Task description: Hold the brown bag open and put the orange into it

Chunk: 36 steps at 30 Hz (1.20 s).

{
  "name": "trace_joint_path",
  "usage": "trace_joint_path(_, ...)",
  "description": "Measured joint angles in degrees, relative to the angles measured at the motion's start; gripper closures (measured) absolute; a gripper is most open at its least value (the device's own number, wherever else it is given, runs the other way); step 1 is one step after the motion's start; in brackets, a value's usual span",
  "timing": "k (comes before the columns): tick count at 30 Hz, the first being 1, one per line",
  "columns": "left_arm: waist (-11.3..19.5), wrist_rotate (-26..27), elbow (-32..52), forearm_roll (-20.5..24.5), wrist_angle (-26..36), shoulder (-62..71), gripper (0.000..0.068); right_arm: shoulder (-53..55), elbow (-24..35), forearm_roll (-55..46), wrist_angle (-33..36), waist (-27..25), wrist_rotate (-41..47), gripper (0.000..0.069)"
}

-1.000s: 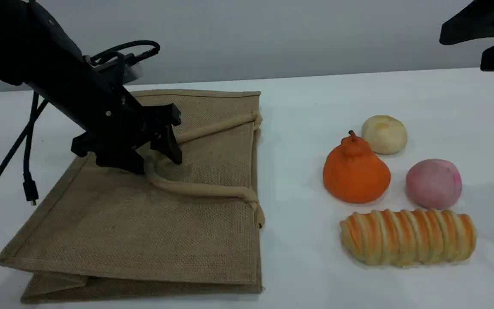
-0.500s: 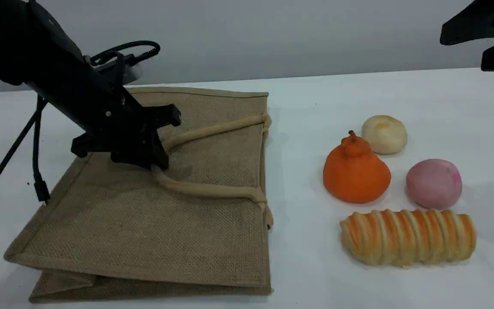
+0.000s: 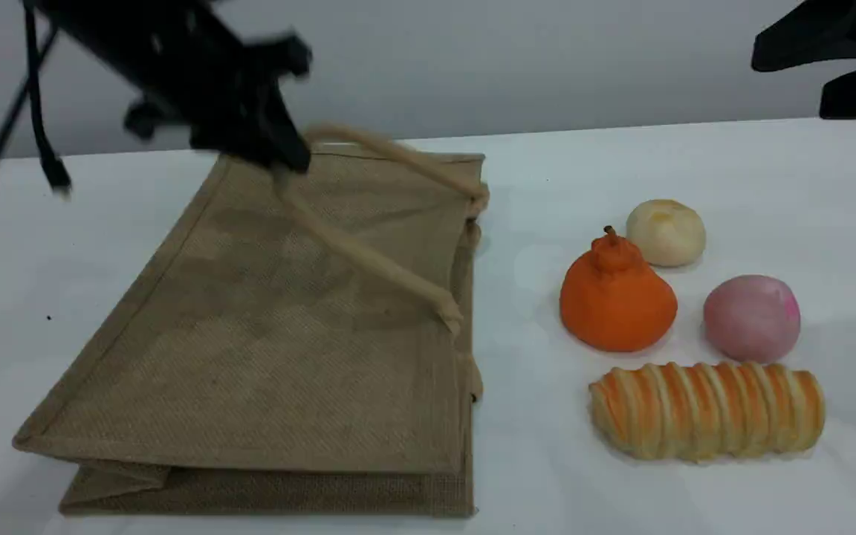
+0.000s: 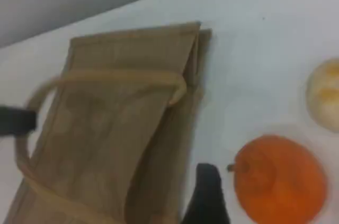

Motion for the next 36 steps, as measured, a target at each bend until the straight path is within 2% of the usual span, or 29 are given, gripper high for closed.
trace_joint_path(3, 0.0, -0.4, -3.3, 3.0, 6.0, -3.6, 0.0597, 0.0, 0.0, 0.0, -1.0, 2.8, -1.0, 0.0201)
trace_joint_path(9, 0.0, -1.2, -9.0, 6.5, 16.6, -11.6, 0.0597, 0.0, 0.0, 0.3, -11.3, 9.6, -1.8, 0.0201)
trace_joint_path(14, 0.0, -1.5, -11.6, 9.8, 23.2, -17.2, 0.0597, 0.0, 0.0, 1.3, -15.0, 11.0, -2.0, 0.0201)
trace_joint_path(23, 0.0, -2.1, -11.7, 12.0, 25.3, -22.0, 0.0597, 1.2, 0.0, 1.2, -14.1, 11.0, -7.1, 0.0201)
trace_joint_path(31, -0.1, -0.9, -15.7, 12.8, 29.2, -22.0, 0.0597, 8.6, -1.5, 1.2, -10.7, 11.0, -7.1, 0.0201)
trace_joint_path(36, -2.4, -0.6, -16.9, 14.0, 31.8, -22.0, 0.0597, 14.0, -4.7, 1.1, -8.0, 11.0, -7.1, 0.0201)
